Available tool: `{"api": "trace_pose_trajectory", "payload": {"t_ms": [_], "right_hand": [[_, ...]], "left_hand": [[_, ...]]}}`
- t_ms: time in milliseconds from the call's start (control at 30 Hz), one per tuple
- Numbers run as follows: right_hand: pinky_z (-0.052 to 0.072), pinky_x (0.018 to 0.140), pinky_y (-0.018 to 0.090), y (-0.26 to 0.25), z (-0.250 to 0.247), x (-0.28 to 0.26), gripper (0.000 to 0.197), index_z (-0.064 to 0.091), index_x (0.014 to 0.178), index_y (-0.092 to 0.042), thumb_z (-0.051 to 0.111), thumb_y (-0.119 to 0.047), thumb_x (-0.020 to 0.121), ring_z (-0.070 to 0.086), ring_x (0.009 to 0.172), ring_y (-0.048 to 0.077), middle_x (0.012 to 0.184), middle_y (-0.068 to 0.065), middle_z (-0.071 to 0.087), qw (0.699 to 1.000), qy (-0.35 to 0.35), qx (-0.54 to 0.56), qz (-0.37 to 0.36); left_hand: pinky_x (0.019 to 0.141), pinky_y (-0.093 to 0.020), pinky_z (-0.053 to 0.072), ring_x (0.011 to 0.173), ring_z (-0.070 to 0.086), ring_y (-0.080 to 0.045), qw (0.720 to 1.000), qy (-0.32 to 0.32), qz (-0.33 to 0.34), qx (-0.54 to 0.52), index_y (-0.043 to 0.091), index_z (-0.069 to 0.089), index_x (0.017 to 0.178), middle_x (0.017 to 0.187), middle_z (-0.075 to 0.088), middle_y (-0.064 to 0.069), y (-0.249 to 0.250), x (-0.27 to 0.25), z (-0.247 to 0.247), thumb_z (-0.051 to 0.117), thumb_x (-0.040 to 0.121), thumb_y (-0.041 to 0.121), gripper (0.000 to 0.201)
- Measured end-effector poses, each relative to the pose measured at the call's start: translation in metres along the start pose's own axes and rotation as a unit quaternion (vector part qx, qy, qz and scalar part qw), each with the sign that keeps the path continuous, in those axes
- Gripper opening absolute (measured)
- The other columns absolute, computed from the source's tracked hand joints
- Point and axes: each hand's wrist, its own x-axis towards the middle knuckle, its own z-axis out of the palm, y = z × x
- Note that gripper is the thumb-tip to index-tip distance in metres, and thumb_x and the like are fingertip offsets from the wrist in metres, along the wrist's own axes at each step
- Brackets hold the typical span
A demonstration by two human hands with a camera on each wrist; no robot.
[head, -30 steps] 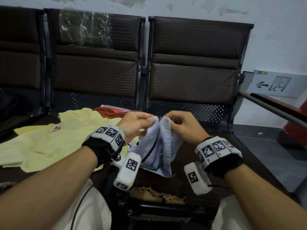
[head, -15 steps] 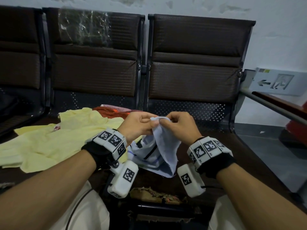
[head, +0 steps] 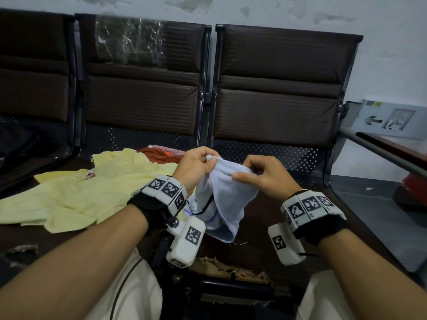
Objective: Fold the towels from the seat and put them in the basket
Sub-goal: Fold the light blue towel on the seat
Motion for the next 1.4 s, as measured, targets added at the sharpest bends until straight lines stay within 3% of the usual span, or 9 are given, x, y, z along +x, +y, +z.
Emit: {"api": "trace_pose_trajectory", "payload": {"t_ms": [200,400,500,667,767,967,1033,1200,1400], "right_hand": [[0.050,0.068,0.026,-0.009,0.001,-0.003,0.005,0.070,0.079,-0.008,0.069,-0.008,0.083,0.061,0.071,0.011,0.075,0.005,0.067,0.994,0.000,0.113,-0.016],[0.040,0.057,0.026,0.007,0.011,0.001,0.024,0.057,0.061,-0.025,0.079,-0.020,0.070,0.048,0.055,0.002,0.059,-0.010,0.053,0.985,-0.132,-0.108,0.009],[0.038,0.055,0.026,0.017,0.006,0.002,0.034,0.063,0.063,-0.020,0.075,-0.051,0.072,0.049,0.055,0.007,0.060,-0.004,0.055,0.965,-0.192,-0.167,0.070],[0.046,0.076,0.027,0.023,0.001,-0.001,0.060,0.073,0.079,-0.016,0.049,-0.071,0.077,0.064,0.077,0.013,0.082,-0.001,0.071,0.954,-0.233,-0.097,0.163],[0.044,0.068,0.031,0.023,-0.001,0.001,0.032,0.069,0.074,-0.008,0.065,-0.038,0.086,0.055,0.067,0.013,0.074,0.015,0.065,0.980,-0.154,-0.094,0.086],[0.034,0.052,0.010,0.013,-0.004,0.010,0.025,0.055,0.061,-0.013,0.074,0.003,0.063,0.045,0.053,0.002,0.059,-0.005,0.053,0.961,0.232,-0.124,-0.087],[0.034,0.053,0.014,0.012,-0.005,0.006,0.027,0.055,0.065,-0.017,0.076,0.001,0.062,0.044,0.053,0.002,0.059,-0.008,0.052,0.969,0.177,-0.143,-0.097],[0.032,0.055,0.018,0.015,0.008,-0.016,0.029,0.056,0.068,-0.019,0.079,-0.035,0.073,0.044,0.059,0.007,0.064,-0.004,0.052,0.975,-0.163,-0.149,-0.011],[0.039,0.062,0.015,0.013,0.007,-0.019,0.034,0.063,0.059,-0.022,0.058,-0.013,0.092,0.048,0.062,0.002,0.060,-0.011,0.053,0.981,-0.139,0.128,0.042]], "left_hand": [[0.060,-0.007,0.035,0.074,0.052,-0.005,0.949,0.075,0.124,0.281,0.013,0.061,0.085,0.076,0.059,0.007,-0.010,0.004,-0.013,0.050,0.091,0.003,0.016],[0.071,-0.022,0.042,0.076,0.054,-0.009,0.976,0.029,0.117,0.183,0.018,0.058,0.076,0.076,0.058,0.007,-0.005,0.003,-0.015,0.048,0.090,-0.003,0.027],[0.068,-0.027,0.041,0.071,0.051,-0.012,0.988,-0.004,0.087,0.130,0.017,0.057,0.076,0.075,0.056,0.001,-0.003,0.000,-0.017,0.044,0.093,-0.004,0.030],[0.056,-0.024,0.033,0.062,0.040,-0.013,0.999,-0.046,0.000,-0.009,0.009,0.049,0.075,0.070,0.045,-0.006,0.004,-0.007,-0.027,0.029,0.094,-0.010,0.034],[0.048,-0.019,0.033,0.057,0.038,-0.013,0.998,-0.030,-0.040,-0.034,0.010,0.045,0.066,0.063,0.040,-0.004,0.004,-0.007,-0.033,0.025,0.078,-0.018,0.036],[0.061,-0.029,0.036,0.068,0.045,-0.019,0.987,0.044,-0.016,0.156,0.018,0.046,0.066,0.067,0.048,-0.002,-0.015,0.009,-0.041,0.033,0.082,-0.011,0.036],[0.070,-0.033,0.038,0.076,0.047,-0.019,0.981,0.056,-0.003,0.187,0.021,0.046,0.072,0.074,0.051,-0.003,-0.021,0.010,-0.044,0.037,0.085,-0.006,0.032],[0.069,-0.030,0.041,0.076,0.050,-0.016,0.981,0.120,0.026,0.153,0.024,0.050,0.076,0.077,0.054,0.002,-0.019,0.010,-0.047,0.038,0.087,-0.003,0.031],[0.056,-0.027,0.038,0.061,0.047,-0.020,0.980,0.174,-0.083,-0.051,0.016,0.058,0.070,0.066,0.053,-0.007,-0.010,0.013,-0.040,0.033,0.091,-0.005,0.038]]}}
